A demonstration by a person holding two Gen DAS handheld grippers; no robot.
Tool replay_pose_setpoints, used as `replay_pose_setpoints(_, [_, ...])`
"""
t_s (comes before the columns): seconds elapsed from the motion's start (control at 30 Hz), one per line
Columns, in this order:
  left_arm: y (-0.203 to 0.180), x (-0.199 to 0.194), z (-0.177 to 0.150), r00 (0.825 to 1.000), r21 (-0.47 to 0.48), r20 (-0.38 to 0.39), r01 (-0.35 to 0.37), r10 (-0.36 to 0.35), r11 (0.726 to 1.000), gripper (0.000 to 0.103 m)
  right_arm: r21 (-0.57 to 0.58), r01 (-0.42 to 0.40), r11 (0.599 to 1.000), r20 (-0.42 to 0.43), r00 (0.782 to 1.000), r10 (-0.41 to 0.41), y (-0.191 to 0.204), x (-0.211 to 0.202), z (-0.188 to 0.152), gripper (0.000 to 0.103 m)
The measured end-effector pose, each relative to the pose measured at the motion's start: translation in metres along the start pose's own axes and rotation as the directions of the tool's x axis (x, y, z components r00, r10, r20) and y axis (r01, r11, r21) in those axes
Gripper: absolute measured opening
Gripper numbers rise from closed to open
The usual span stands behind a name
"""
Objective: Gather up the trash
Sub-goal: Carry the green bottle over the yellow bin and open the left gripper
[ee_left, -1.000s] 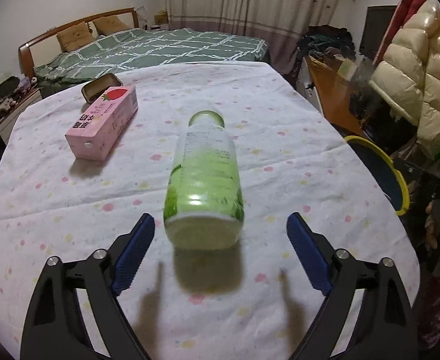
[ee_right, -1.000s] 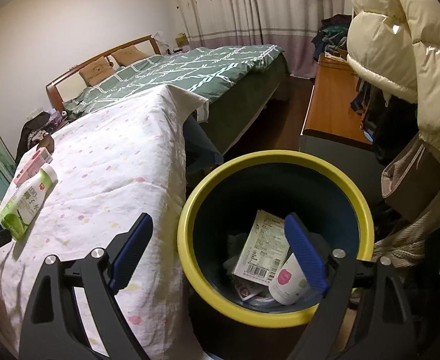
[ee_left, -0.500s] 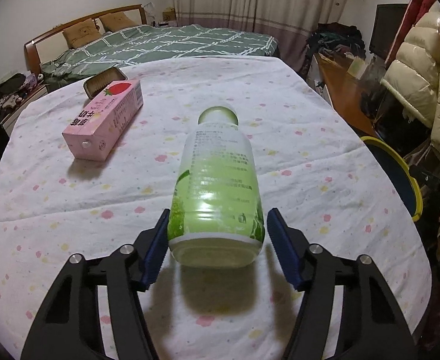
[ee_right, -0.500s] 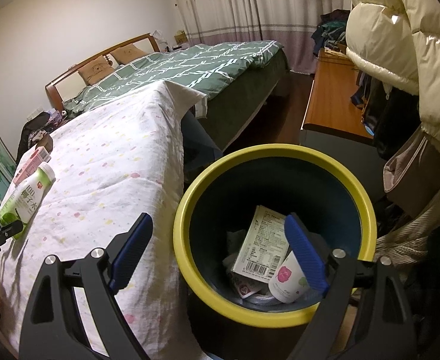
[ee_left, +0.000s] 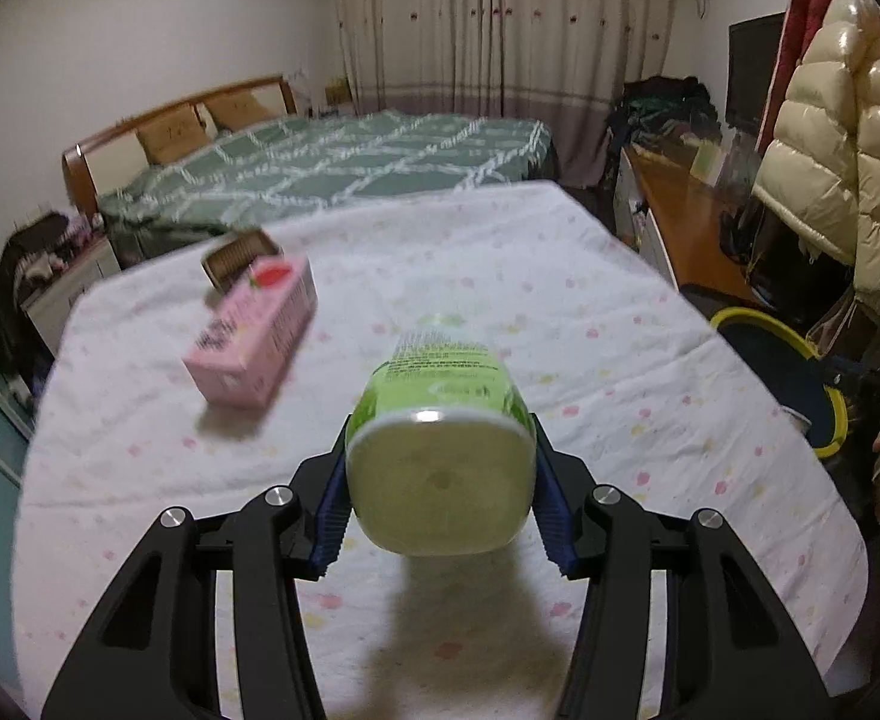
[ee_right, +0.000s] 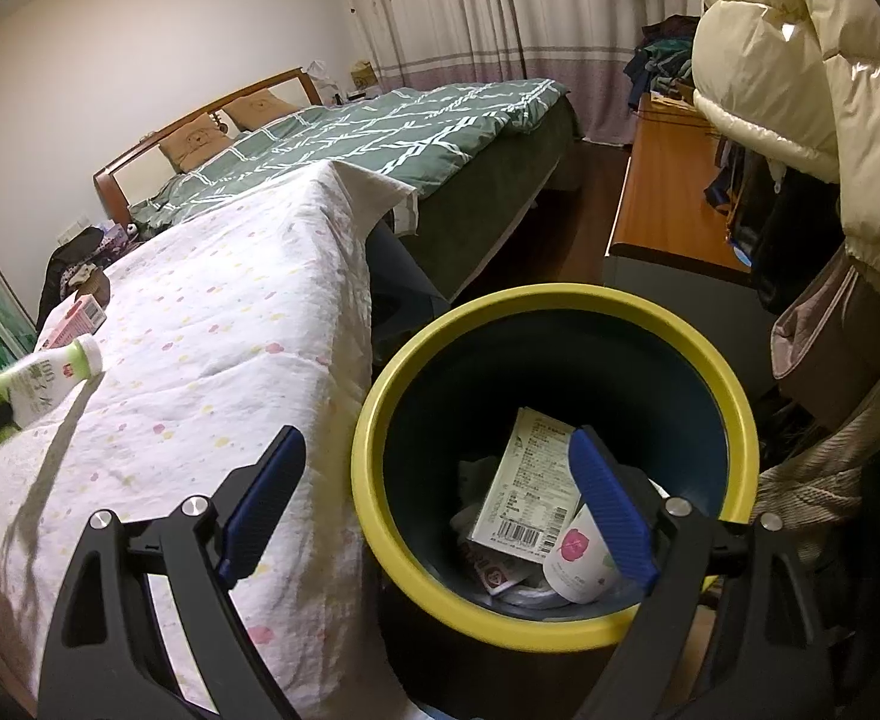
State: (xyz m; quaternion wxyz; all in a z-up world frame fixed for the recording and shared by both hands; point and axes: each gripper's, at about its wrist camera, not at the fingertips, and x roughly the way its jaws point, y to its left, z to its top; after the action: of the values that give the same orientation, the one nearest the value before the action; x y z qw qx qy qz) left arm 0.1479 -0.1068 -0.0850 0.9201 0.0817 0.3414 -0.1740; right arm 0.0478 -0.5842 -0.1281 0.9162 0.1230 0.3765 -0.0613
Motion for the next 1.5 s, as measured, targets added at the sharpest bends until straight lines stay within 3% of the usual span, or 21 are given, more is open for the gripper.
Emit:
replay_pose_setpoints(0.23, [0.004,-0.034,0.017,0.997,0.011,0.077,-0.015,0.014,1.0,0.052,0.006,-0.006,1.0,0.0,1.0,0.006,-0.001,-0.002,-0.003,0.085])
replay_pose_setpoints(0.8, [-0.025,-0.051,0.029,0.996,0.061,0.088,0.029,-0.034,0.998,0.051,-0.016,0.009,1.0,0.07,0.998,-0.008,-0.002,-0.04,-0.008,0.085])
replay_pose_setpoints(1.07, [-0.056,-0.052,0.048,0.988,0.094,0.085,0.118,-0.126,0.989,0.051,-0.011,0.046,0.999,0.129,0.991,-0.044,-0.013,-0.068,-0.009,0.085])
replay_pose_setpoints(1.2, [-0.095,-0.046,0.065,0.975,0.156,0.074,0.196,-0.209,0.968,0.051,-0.001,0.082,0.997,0.145,0.986,-0.081,-0.027,-0.08,-0.013,0.085])
replay_pose_setpoints(1.5, [-0.216,-0.01,0.098,0.908,0.305,-0.005,0.4,-0.419,0.864,0.051,0.061,0.147,0.987,0.14,0.978,-0.154,-0.067,-0.094,-0.023,0.085])
